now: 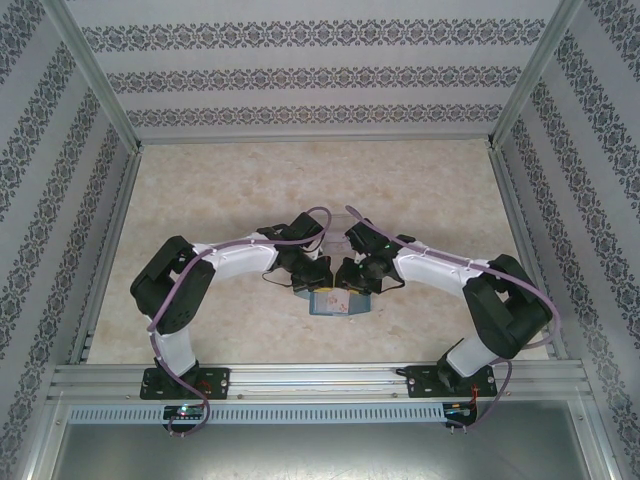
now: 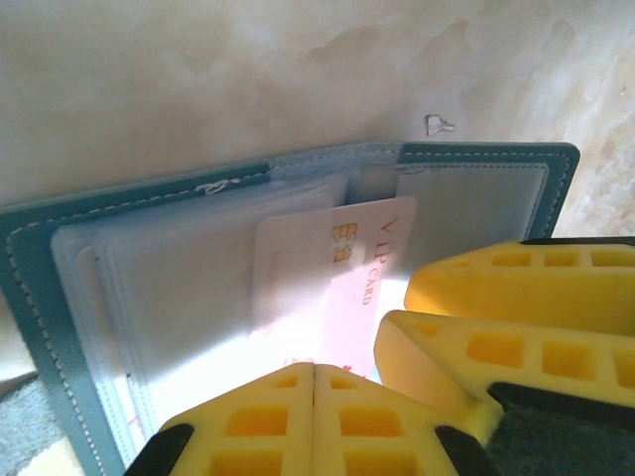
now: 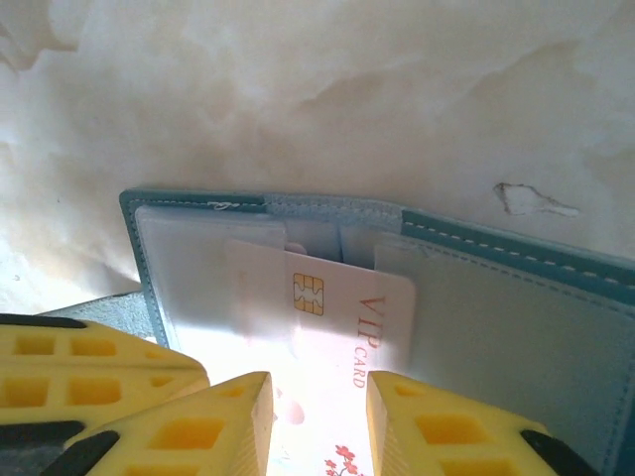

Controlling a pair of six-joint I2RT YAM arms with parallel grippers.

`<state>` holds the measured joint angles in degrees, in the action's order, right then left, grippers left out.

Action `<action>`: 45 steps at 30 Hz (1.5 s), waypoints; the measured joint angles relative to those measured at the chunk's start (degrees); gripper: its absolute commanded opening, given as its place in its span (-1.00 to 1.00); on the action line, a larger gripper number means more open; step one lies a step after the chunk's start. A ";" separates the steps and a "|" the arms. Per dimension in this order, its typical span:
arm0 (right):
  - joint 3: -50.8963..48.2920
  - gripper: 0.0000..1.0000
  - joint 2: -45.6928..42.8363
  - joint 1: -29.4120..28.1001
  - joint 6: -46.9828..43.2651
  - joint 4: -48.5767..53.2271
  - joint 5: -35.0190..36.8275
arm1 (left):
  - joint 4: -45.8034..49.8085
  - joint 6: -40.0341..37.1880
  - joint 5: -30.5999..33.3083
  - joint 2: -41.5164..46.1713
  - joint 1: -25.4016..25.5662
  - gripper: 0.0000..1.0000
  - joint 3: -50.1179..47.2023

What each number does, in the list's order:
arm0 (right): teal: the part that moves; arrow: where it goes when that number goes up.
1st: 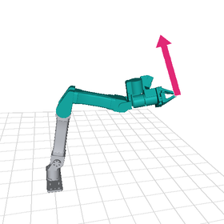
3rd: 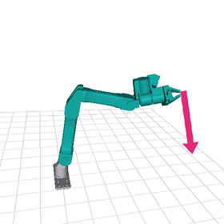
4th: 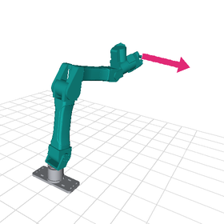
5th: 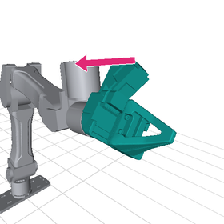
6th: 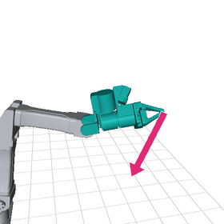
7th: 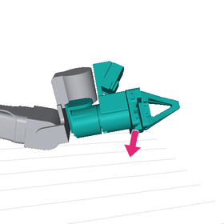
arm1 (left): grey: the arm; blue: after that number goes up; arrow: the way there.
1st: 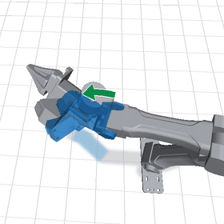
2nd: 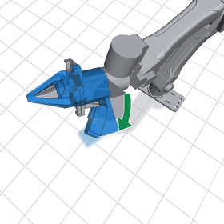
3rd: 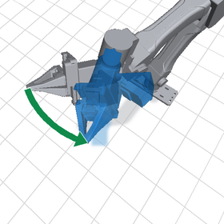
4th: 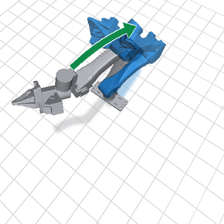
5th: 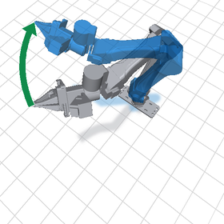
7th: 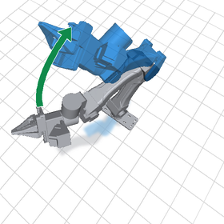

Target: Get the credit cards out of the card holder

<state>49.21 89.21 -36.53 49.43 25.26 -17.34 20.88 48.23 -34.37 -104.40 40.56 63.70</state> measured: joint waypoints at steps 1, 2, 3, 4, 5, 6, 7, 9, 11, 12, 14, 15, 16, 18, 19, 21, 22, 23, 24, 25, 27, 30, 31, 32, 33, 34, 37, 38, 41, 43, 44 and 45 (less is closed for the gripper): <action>0.00 -0.40 -0.04 0.15 -0.02 0.09 0.00 | 0.00 0.00 0.02 -0.33 0.00 -1.00 0.22; -0.04 -0.40 -0.04 0.37 -0.04 0.11 0.00 | 0.02 -0.02 0.02 -0.61 0.00 -1.00 0.39; -0.22 -0.40 -0.02 0.44 -0.04 0.02 0.00 | 0.00 -0.02 0.00 -0.92 0.00 -1.00 0.46; -0.48 -0.41 -0.02 0.44 -0.04 -0.07 -0.04 | 0.11 -0.02 0.02 -1.14 0.00 -1.00 0.46; -0.83 -0.42 -0.02 0.44 -0.04 -0.42 -0.13 | 0.17 -0.02 0.02 -1.29 0.00 -1.00 0.46; -1.14 -0.43 0.09 0.44 0.00 -0.68 -0.28 | 0.20 -0.02 0.02 -1.44 0.00 -1.00 0.46; -1.49 -0.43 0.24 0.44 0.00 -1.14 -0.61 | 0.26 -0.04 0.04 -1.55 0.00 -1.00 0.46; -1.86 -0.44 0.63 0.44 0.15 -1.92 -1.25 | 0.42 -0.20 0.09 -1.66 0.00 -1.00 0.46; -1.90 -0.44 1.22 0.44 0.17 -2.75 -1.86 | 0.70 -0.24 0.11 -1.66 0.00 -1.00 0.46; -1.90 -0.45 1.57 0.44 0.20 -3.30 -2.23 | 0.81 -0.31 0.11 -1.66 0.00 -1.00 0.46; -1.92 -0.45 2.12 0.44 0.24 -4.13 -2.71 | 1.09 -0.46 0.17 -1.66 0.00 -1.00 0.46; -1.92 -0.45 2.38 0.44 0.24 -4.52 -2.93 | 1.18 -0.61 0.31 -1.66 0.00 -1.00 0.46; -1.92 -0.45 2.62 0.44 0.26 -4.87 -3.10 | 1.27 -0.66 0.33 -1.66 0.00 -1.00 0.46; -1.92 -0.43 3.08 0.44 0.31 -5.22 -3.15 | 1.40 -0.70 0.37 -1.68 0.00 -1.00 0.46; -1.92 -0.41 3.30 0.44 0.35 -5.35 -3.17 | 1.44 -0.79 0.39 -1.68 0.00 -1.00 0.46; -1.90 -0.38 3.78 0.44 0.35 -5.46 -3.32 | 1.51 -0.90 0.55 -1.68 0.00 -1.00 0.46; -1.90 -0.37 3.89 0.44 0.35 -5.60 -3.41 | 1.62 -0.90 0.59 -1.68 0.00 -1.00 0.46; -1.90 -0.36 3.91 0.44 0.37 -5.64 -3.50 | 1.70 -0.92 0.63 -1.68 0.00 -1.00 0.46; -1.90 -0.36 3.91 0.44 0.35 -5.66 -3.54 | 1.79 -1.01 0.74 -1.68 0.00 -1.00 0.46; -1.90 -0.36 3.91 0.44 0.37 -5.66 -3.54 | 1.81 -1.09 0.74 -1.68 0.00 -1.00 0.46; -1.90 -0.35 3.87 0.44 0.37 -5.64 -3.52 | 1.81 -1.16 0.76 -1.68 0.00 -1.00 0.46; -1.92 -0.35 3.56 0.44 0.37 -5.49 -3.39 | 1.84 -1.36 0.81 -1.68 0.00 -1.00 0.46; -1.92 -0.35 3.28 0.44 0.37 -5.38 -3.28 | 1.86 -1.49 0.98 -1.75 0.00 -1.00 0.46; -1.92 -0.35 2.99 0.44 0.37 -5.29 -3.21 | 1.88 -1.51 1.03 -1.81 0.00 -1.00 0.46; -1.92 -0.35 2.60 0.44 0.37 -5.14 -3.13 | 1.92 -1.53 1.22 -1.95 0.00 -1.00 0.46; -1.92 -0.36 2.21 0.44 0.35 -5.16 -3.06 | 1.99 -1.55 1.36 -2.16 0.00 -1.00 0.46; -1.92 -0.37 1.60 0.48 0.31 -4.85 -2.82 | 2.03 -1.68 1.38 -2.93 0.00 -1.00 0.46; -1.92 -0.37 1.60 0.63 0.28 -4.66 -2.69 | 2.03 -1.73 1.38 -2.93 0.00 -1.00 0.46; -1.92 -0.37 1.60 1.03 0.13 -3.69 -1.95 | 2.05 -1.81 1.38 -2.93 0.00 -1.00 0.46; -1.92 -0.37 1.62 1.18 -0.04 -3.08 -1.38 | 2.05 -1.97 1.38 -2.93 0.00 -1.00 0.46; -1.92 -0.37 1.68 1.18 -0.13 -2.86 -1.20 | 2.05 -1.99 1.40 -2.93 0.00 -1.00 0.46; -1.92 -0.37 1.77 1.18 -0.20 -2.69 -1.05 | 2.05 -2.14 1.38 -2.95 0.00 -1.00 0.46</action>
<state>47.29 90.98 -35.35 49.23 22.57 -18.39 22.94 46.09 -32.99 -107.35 40.56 64.16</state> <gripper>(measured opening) 0.315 0.043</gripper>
